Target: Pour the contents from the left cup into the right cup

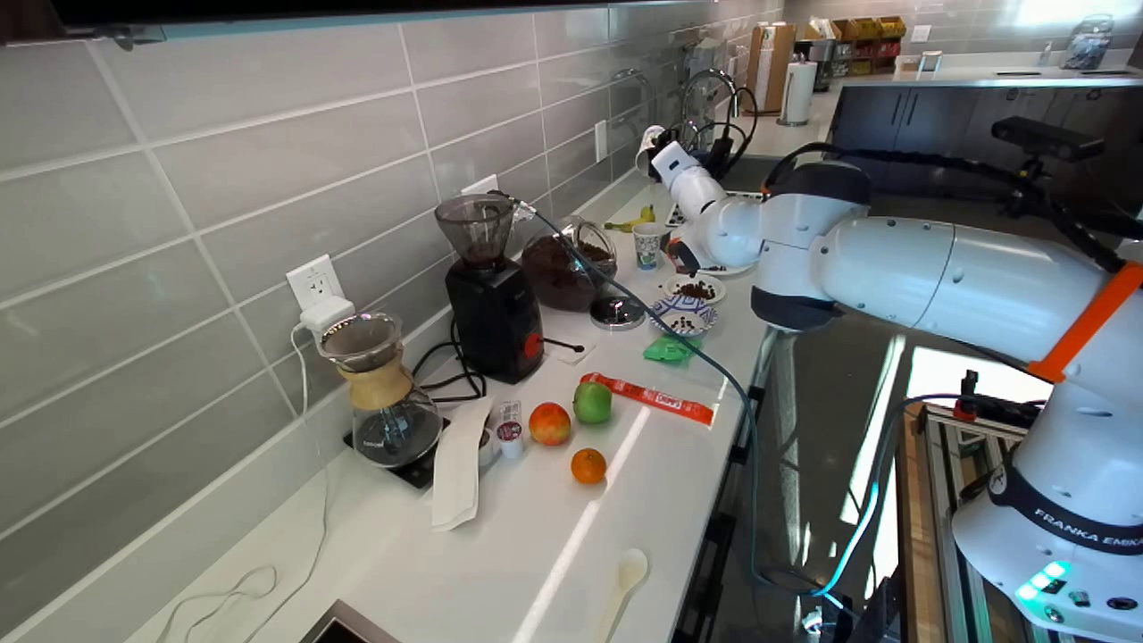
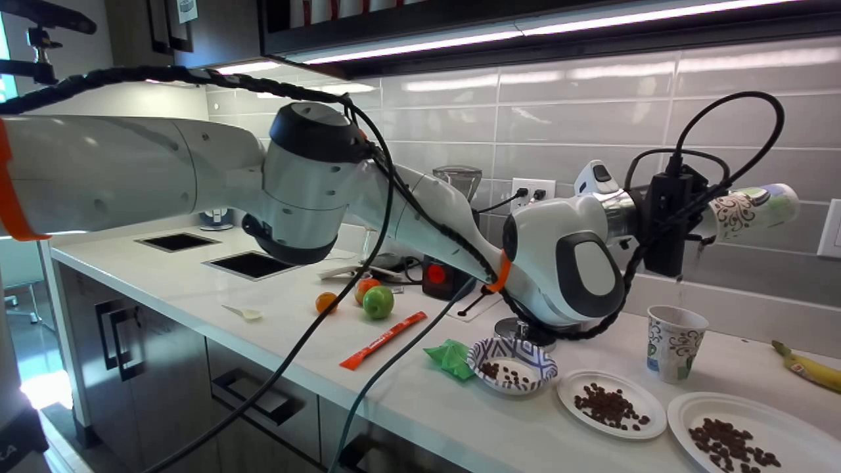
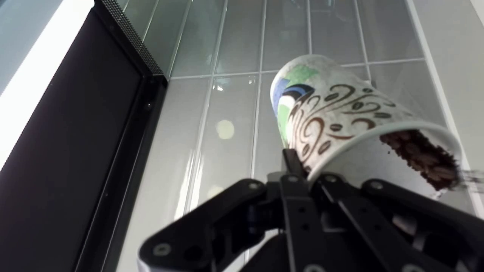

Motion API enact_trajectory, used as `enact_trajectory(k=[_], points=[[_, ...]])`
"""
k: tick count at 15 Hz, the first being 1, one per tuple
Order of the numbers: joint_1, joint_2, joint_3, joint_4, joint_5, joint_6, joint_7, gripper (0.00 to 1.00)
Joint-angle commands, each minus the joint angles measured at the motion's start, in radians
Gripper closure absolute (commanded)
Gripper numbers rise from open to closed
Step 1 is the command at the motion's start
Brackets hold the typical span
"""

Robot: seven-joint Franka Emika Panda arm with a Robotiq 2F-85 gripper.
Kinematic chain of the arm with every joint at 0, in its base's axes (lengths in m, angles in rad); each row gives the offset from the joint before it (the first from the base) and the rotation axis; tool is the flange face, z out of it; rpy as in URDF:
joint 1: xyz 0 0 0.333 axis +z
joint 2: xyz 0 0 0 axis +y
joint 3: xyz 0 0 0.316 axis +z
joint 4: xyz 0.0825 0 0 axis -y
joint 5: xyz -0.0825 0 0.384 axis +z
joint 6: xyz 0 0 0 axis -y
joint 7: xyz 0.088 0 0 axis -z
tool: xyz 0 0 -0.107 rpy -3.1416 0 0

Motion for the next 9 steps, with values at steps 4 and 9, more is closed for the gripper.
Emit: enact_trajectory(k=[4, 9], points=[[-0.030, 0.000, 0.031, 0.045, 0.028, 0.045, -0.073, 0.99], [-0.041, 0.000, 0.035, 0.057, 0.026, 0.070, -0.088, 0.99]])
